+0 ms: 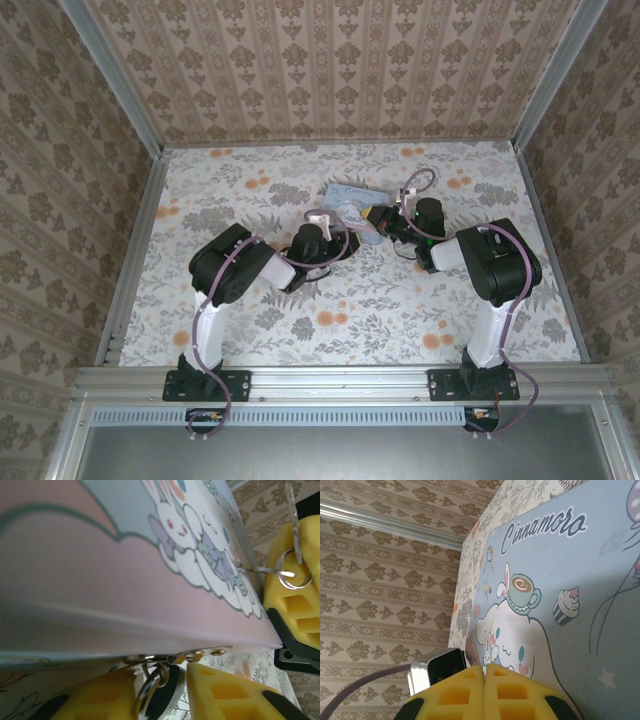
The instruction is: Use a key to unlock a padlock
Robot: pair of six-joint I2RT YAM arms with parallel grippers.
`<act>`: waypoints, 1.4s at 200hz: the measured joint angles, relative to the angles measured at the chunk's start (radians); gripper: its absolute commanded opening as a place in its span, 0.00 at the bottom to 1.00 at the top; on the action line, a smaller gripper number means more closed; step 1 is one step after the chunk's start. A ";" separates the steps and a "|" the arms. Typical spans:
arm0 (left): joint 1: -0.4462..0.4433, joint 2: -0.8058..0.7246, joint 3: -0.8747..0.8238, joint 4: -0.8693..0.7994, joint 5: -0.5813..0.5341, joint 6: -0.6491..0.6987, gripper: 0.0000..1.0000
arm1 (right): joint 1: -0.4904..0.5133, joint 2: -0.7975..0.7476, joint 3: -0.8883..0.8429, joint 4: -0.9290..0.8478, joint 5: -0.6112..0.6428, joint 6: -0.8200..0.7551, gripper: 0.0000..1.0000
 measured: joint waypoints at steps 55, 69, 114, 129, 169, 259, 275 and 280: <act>0.014 0.002 0.003 -0.009 0.016 -0.002 0.06 | 0.000 -0.001 0.000 0.000 0.000 0.001 0.00; 0.019 0.002 0.004 -0.009 0.031 -0.013 0.00 | 0.000 -0.007 0.000 -0.009 0.000 0.000 0.00; 0.045 0.001 0.004 -0.008 0.103 -0.057 0.00 | 0.000 -0.099 -0.084 -0.065 -0.011 -0.008 0.00; 0.058 -0.001 0.004 -0.005 0.134 -0.074 0.00 | 0.000 -0.130 -0.131 -0.065 -0.022 -0.008 0.00; 0.099 -0.012 0.004 -0.005 0.218 -0.124 0.00 | 0.014 -0.203 -0.259 -0.067 -0.034 -0.019 0.00; 0.132 -0.055 0.002 -0.027 0.381 -0.216 0.00 | 0.059 -0.111 -0.328 0.025 -0.026 0.029 0.00; 0.132 -0.061 0.002 -0.037 0.404 -0.225 0.00 | 0.066 -0.093 -0.328 0.049 -0.021 0.052 0.00; 0.132 -0.062 0.002 -0.041 0.411 -0.227 0.00 | 0.070 -0.091 -0.328 0.054 -0.018 0.054 0.00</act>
